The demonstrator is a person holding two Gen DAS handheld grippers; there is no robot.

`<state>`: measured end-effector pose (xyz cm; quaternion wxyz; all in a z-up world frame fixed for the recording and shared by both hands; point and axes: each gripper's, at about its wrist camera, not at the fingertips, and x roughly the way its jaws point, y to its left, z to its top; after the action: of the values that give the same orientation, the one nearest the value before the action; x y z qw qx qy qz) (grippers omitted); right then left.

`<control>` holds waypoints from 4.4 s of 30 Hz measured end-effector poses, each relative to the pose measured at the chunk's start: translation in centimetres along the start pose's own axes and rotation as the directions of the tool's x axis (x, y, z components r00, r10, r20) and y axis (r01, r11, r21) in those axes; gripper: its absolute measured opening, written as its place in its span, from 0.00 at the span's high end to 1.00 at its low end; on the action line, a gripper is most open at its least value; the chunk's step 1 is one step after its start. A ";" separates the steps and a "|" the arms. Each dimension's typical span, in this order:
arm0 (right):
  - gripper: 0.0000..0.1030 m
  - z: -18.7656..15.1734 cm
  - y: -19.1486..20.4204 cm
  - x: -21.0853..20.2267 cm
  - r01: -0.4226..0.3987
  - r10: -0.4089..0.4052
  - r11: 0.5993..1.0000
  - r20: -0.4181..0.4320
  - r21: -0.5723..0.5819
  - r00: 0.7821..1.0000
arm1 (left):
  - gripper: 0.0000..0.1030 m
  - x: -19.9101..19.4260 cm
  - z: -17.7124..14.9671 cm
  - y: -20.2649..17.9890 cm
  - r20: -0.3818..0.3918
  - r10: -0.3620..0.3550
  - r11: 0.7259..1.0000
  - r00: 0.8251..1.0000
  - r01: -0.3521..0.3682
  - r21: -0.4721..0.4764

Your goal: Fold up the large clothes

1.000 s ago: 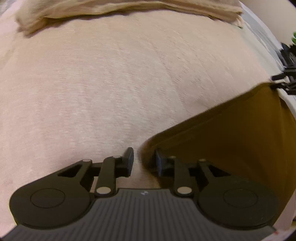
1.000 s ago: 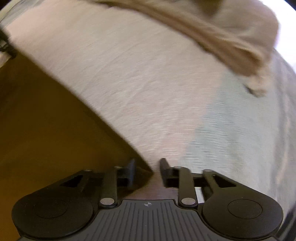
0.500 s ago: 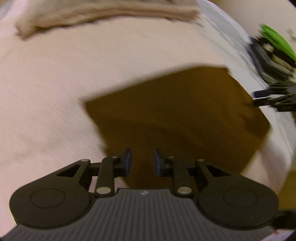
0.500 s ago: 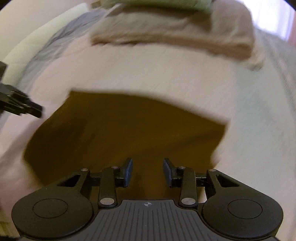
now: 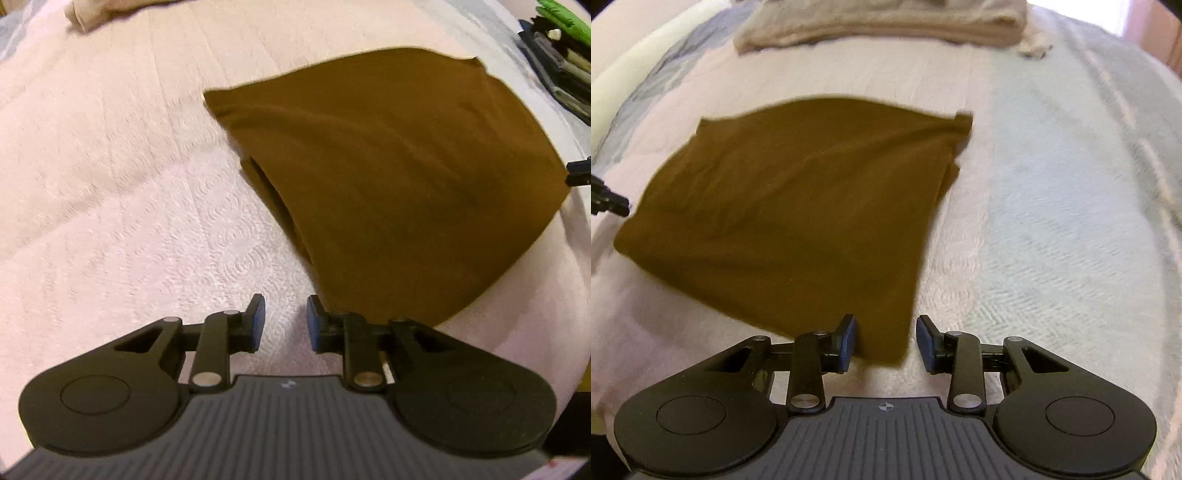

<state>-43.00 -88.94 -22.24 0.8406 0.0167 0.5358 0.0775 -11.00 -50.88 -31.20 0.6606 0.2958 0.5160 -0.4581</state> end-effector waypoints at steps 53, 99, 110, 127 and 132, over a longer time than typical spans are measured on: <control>0.95 2.5 35.2 3.7 0.237 -0.155 0.921 0.267 -0.310 0.951 | 0.91 3.7 3.5 0.1 0.229 -0.327 -0.269 0.917 -0.322 0.908; 0.94 -9.2 -3.0 -1.1 -0.297 -0.120 0.448 0.386 0.843 0.915 | 0.83 11.2 23.5 -21.8 -0.045 -0.215 0.583 0.976 0.165 0.796; 0.94 -9.4 -2.5 -1.3 -0.259 -0.119 0.488 0.357 0.833 0.926 | 0.83 13.5 28.2 -24.8 -0.056 -0.310 0.670 0.949 0.260 0.695; 0.94 -9.4 -2.3 -2.2 -0.252 -0.094 0.531 0.352 0.809 0.931 | 0.82 18.1 32.6 -28.2 -0.112 -0.305 0.603 0.946 0.283 0.746; 0.94 -8.9 -2.2 -3.0 -0.255 -0.101 0.529 0.359 0.809 0.928 | 0.96 16.4 32.7 -28.3 -0.072 -0.343 0.587 0.937 0.274 0.762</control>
<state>-52.04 -92.06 -23.59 0.8057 0.4589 0.3396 -0.1578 -22.60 -95.49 -34.90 0.4056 0.4323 0.2907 -0.7511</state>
